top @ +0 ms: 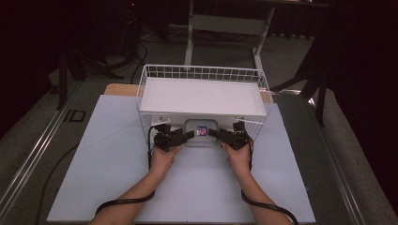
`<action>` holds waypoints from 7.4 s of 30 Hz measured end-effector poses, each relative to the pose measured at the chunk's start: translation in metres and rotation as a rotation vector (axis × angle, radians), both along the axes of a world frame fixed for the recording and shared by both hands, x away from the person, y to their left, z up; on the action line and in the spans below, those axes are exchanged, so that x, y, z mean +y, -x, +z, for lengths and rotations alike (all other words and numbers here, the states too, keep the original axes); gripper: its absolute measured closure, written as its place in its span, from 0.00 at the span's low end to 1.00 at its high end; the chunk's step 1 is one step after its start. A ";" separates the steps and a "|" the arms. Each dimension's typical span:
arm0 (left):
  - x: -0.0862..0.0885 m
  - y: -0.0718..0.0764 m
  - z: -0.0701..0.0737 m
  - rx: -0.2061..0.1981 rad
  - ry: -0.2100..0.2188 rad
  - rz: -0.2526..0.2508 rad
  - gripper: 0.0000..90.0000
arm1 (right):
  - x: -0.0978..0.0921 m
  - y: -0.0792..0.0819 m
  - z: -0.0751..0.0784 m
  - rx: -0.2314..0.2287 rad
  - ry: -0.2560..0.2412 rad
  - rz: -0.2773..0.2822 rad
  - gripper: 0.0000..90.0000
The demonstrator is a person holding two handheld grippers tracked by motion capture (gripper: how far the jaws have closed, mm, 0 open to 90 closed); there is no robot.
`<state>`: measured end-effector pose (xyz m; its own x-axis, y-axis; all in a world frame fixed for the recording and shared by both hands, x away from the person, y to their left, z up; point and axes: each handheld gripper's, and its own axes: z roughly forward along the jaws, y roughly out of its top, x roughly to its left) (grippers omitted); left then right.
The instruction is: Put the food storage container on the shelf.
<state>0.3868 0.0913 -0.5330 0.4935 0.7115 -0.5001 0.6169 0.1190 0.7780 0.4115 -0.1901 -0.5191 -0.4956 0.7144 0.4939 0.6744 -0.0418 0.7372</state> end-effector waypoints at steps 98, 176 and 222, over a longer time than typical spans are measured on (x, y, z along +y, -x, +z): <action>0.067 0.121 0.012 -0.225 -0.124 -0.205 0.02 | 0.065 -0.003 -0.006 -0.041 0.212 -0.003 1.00; 0.096 0.157 0.048 -0.316 -0.150 -0.264 0.02 | -0.038 0.148 0.040 -0.339 0.199 0.195 0.19; 0.101 0.173 0.018 -0.409 -0.172 -0.289 0.02 | -0.088 0.167 0.013 -0.429 0.202 0.293 0.19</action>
<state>0.2137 0.1921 -0.5149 0.8118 0.5728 -0.1140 0.2479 -0.1613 0.9552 0.2440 -0.2784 -0.5063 -0.8142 0.5761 0.0716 0.2746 0.2734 0.9219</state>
